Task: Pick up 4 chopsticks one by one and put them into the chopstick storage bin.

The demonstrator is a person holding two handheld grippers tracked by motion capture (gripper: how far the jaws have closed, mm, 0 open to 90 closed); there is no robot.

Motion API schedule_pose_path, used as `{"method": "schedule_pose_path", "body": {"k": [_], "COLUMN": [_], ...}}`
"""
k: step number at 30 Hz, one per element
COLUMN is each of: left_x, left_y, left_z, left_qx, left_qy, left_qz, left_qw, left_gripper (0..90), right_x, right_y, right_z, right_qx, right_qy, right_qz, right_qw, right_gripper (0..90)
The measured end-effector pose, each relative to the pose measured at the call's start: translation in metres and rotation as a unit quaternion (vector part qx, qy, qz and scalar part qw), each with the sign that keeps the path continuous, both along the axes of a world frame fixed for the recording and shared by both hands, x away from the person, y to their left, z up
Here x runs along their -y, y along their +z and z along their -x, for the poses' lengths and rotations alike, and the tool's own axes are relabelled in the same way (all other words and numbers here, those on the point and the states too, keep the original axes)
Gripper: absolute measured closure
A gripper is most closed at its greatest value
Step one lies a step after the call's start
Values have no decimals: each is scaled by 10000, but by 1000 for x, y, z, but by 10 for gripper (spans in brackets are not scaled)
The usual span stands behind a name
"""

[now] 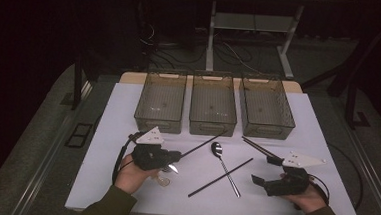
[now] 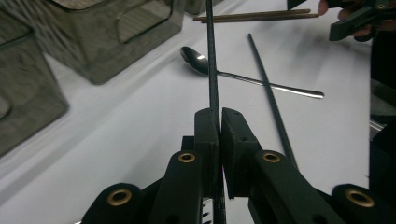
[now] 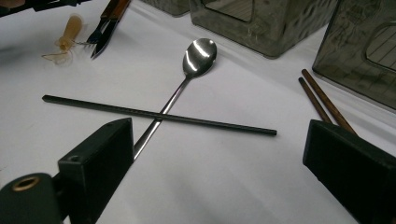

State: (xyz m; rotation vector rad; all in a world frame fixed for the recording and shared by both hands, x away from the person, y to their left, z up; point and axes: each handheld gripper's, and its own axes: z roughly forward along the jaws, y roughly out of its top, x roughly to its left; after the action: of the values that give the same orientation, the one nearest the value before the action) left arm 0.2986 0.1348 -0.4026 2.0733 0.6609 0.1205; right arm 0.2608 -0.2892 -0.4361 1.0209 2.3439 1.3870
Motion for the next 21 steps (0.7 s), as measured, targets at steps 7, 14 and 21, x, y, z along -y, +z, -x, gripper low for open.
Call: {"method": "schedule_pose_path", "body": {"k": [7,14,21], "left_x": [-11,-27,-40], "left_y": [3,5,7], "left_z": [-2,-6,-8], "left_qx": [65,100,180], "left_qy": [162,404,606], "left_qz": [6,69,116], "left_qw": [9998,9991,9979], "left_gripper": [850,849,849], "right_x": [0,0,0], "right_y": [0,0,0], "right_z": [0,0,0], "right_qx": [1,2,2], "right_qy": [0,-2,-7], "right_qz": [-12,-12,-14], "right_qw": [10000,10000,10000], "right_gripper": [87,87,87]}}
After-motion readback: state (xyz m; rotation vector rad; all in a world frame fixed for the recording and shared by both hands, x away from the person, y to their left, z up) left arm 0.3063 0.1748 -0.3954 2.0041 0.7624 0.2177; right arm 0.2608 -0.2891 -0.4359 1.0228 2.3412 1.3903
